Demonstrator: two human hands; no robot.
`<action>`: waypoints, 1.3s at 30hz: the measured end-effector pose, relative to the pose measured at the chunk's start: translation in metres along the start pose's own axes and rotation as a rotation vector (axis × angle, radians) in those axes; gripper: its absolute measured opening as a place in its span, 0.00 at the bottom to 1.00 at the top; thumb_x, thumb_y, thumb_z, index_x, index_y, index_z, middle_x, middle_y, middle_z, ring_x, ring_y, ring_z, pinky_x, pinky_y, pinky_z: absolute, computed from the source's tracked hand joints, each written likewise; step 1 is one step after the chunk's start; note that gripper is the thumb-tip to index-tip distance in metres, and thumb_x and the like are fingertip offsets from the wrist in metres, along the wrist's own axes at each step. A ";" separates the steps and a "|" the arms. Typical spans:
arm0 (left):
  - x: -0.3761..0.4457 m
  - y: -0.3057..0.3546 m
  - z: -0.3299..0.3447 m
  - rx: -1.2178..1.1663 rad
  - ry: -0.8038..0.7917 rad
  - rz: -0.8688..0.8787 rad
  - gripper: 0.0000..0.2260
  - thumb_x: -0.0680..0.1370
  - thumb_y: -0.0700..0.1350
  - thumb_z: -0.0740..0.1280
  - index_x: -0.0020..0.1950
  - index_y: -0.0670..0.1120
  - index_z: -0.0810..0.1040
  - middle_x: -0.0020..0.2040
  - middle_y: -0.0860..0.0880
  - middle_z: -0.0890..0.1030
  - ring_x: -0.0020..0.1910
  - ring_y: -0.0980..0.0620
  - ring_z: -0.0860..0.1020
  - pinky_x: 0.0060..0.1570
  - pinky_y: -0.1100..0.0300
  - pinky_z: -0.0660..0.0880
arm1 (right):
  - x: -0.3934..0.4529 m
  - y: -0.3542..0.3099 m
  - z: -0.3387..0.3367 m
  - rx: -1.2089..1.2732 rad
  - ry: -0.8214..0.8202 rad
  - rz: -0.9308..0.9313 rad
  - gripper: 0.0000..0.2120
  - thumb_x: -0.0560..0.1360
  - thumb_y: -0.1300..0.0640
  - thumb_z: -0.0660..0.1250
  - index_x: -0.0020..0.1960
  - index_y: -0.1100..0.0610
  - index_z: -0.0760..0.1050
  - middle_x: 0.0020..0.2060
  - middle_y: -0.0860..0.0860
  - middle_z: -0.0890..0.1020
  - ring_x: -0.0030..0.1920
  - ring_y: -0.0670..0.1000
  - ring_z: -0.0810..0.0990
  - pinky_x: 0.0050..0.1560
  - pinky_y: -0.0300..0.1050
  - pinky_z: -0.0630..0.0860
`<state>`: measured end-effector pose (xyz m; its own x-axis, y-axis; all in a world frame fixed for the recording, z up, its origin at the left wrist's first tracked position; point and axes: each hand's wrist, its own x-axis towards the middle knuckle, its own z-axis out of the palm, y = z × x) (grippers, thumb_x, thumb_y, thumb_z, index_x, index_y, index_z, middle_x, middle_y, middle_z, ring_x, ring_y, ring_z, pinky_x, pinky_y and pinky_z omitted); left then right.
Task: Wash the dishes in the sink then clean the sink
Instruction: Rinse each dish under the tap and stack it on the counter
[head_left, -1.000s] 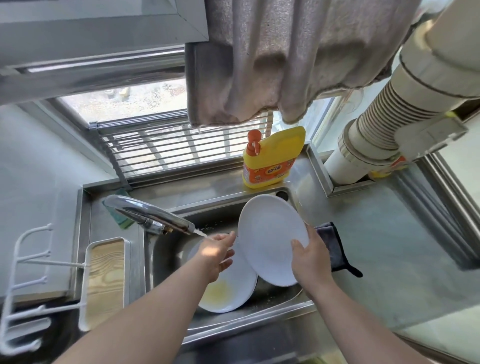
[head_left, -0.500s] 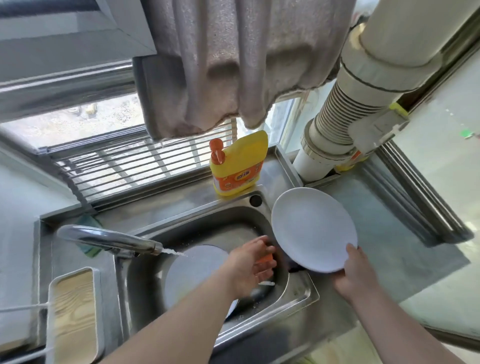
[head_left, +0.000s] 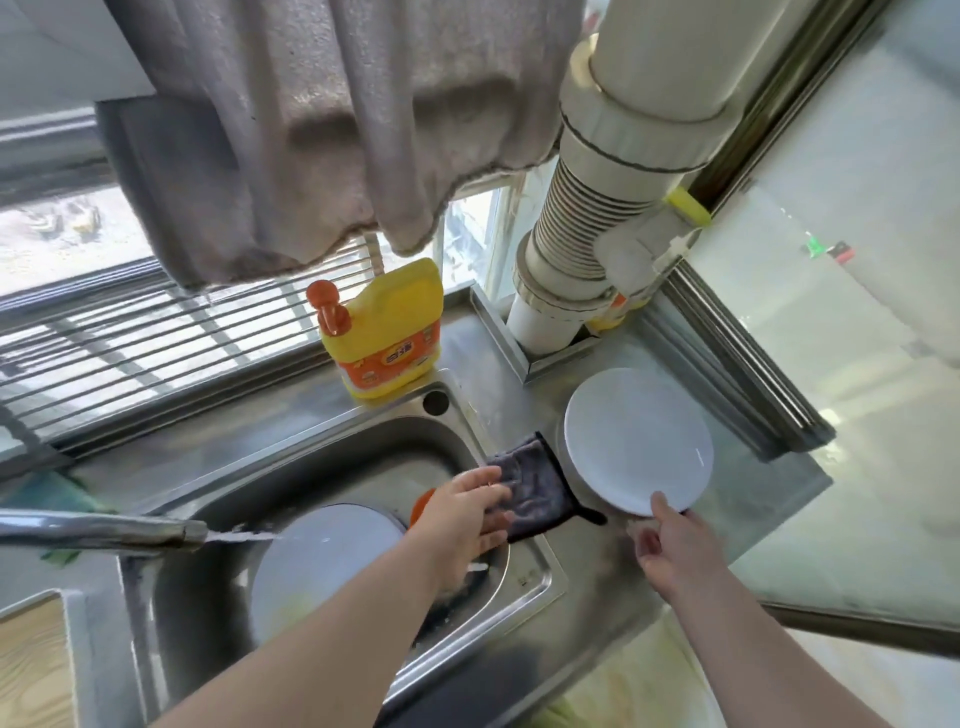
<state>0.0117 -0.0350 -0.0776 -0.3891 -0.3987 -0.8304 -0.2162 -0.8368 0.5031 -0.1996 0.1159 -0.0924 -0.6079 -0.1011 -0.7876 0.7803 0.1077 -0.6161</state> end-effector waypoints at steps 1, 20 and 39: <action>0.002 -0.004 -0.011 0.030 0.016 0.010 0.09 0.83 0.38 0.67 0.60 0.47 0.83 0.45 0.47 0.86 0.41 0.48 0.83 0.43 0.55 0.81 | -0.003 0.005 0.001 -0.041 0.046 0.001 0.13 0.81 0.63 0.66 0.65 0.54 0.73 0.44 0.55 0.77 0.39 0.53 0.75 0.34 0.41 0.73; -0.005 -0.106 -0.261 0.210 0.580 -0.210 0.20 0.78 0.34 0.60 0.67 0.46 0.80 0.53 0.43 0.84 0.51 0.41 0.82 0.53 0.50 0.81 | -0.046 0.231 0.142 -1.498 -0.697 -0.205 0.25 0.67 0.57 0.56 0.62 0.49 0.77 0.61 0.55 0.74 0.57 0.58 0.76 0.64 0.57 0.77; -0.029 -0.025 -0.212 -0.229 0.441 0.131 0.12 0.87 0.41 0.59 0.65 0.50 0.80 0.55 0.51 0.84 0.48 0.55 0.80 0.39 0.64 0.70 | -0.126 0.132 0.161 -1.200 -0.574 -0.929 0.09 0.81 0.57 0.67 0.60 0.49 0.80 0.54 0.48 0.79 0.54 0.48 0.77 0.58 0.48 0.75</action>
<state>0.2182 -0.0820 -0.1163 0.0257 -0.5851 -0.8106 0.0299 -0.8100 0.5856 0.0040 -0.0163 -0.0725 -0.4324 -0.8747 -0.2188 -0.5296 0.4428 -0.7235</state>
